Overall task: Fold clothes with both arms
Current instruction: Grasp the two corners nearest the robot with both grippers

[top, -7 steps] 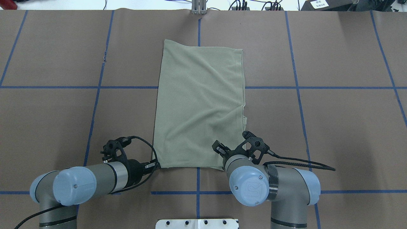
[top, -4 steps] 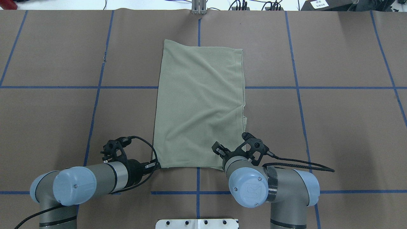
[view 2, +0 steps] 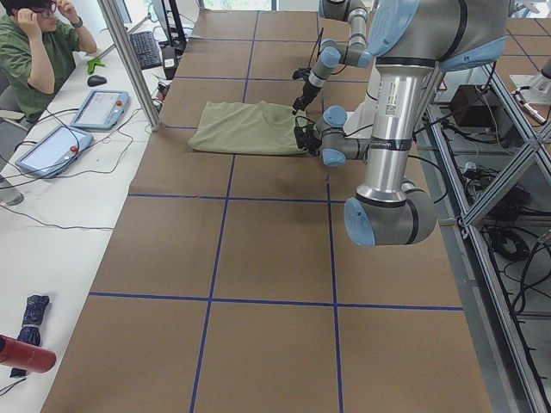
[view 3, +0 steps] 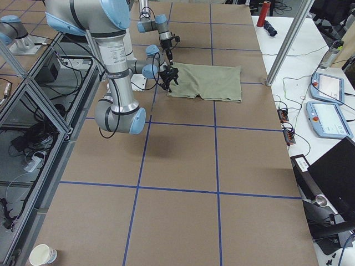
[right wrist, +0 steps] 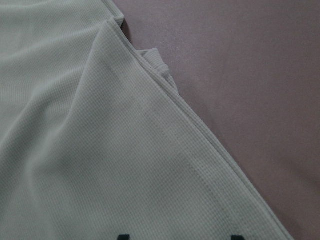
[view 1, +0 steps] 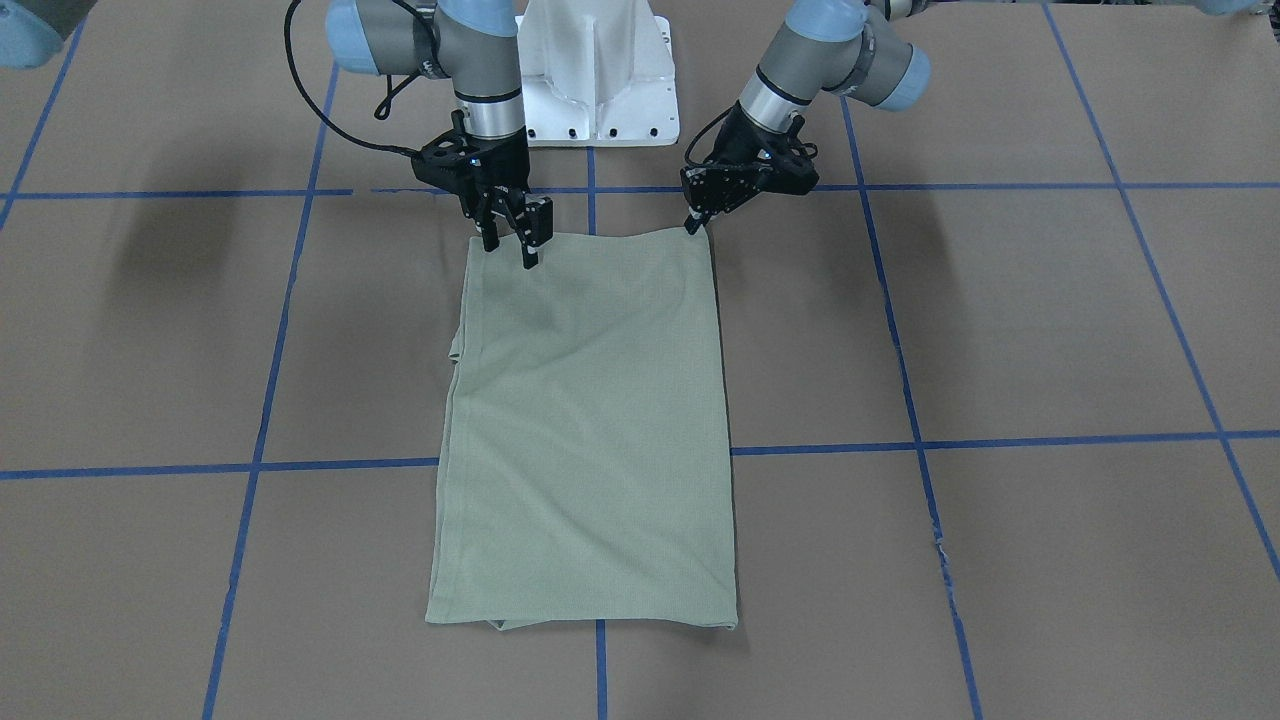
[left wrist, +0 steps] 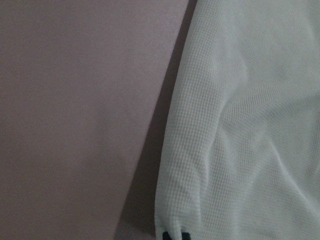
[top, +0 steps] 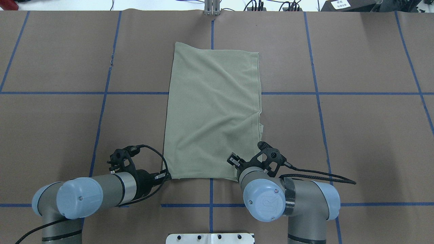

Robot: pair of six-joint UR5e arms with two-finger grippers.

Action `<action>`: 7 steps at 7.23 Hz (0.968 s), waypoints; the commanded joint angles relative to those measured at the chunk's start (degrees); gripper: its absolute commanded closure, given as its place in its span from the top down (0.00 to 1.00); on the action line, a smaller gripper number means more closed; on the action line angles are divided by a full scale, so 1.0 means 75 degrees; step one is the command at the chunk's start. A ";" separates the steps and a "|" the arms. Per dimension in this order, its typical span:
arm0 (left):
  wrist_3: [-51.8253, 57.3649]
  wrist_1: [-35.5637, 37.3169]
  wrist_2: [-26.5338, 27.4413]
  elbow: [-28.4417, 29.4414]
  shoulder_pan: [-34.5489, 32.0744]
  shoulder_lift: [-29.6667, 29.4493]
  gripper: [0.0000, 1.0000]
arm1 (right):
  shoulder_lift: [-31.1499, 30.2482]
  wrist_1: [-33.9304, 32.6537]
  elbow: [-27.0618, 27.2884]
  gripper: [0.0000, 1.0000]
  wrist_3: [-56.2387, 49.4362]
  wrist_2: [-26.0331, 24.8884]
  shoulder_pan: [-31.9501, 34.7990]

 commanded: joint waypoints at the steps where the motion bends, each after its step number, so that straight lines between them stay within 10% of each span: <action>1: 0.0000 0.0000 0.0000 -0.0006 -0.0004 0.0005 0.00 | 0.0021 0.0001 -0.0024 0.69 0.0010 0.0000 -0.0001; 3: 0.0000 0.0000 0.0000 -0.0018 -0.0004 -0.0007 0.00 | 0.0113 0.0001 -0.0047 0.59 0.0068 0.0000 0.0011; 5: 0.0000 0.0000 0.0000 -0.0018 -0.0004 -0.0007 0.00 | 0.0173 0.0013 -0.0048 0.00 0.0326 0.0000 0.0011; 7: 0.0012 0.0000 0.0000 -0.0041 -0.0004 -0.0007 0.00 | 0.0173 0.0001 -0.0047 0.00 0.0409 0.0000 0.0023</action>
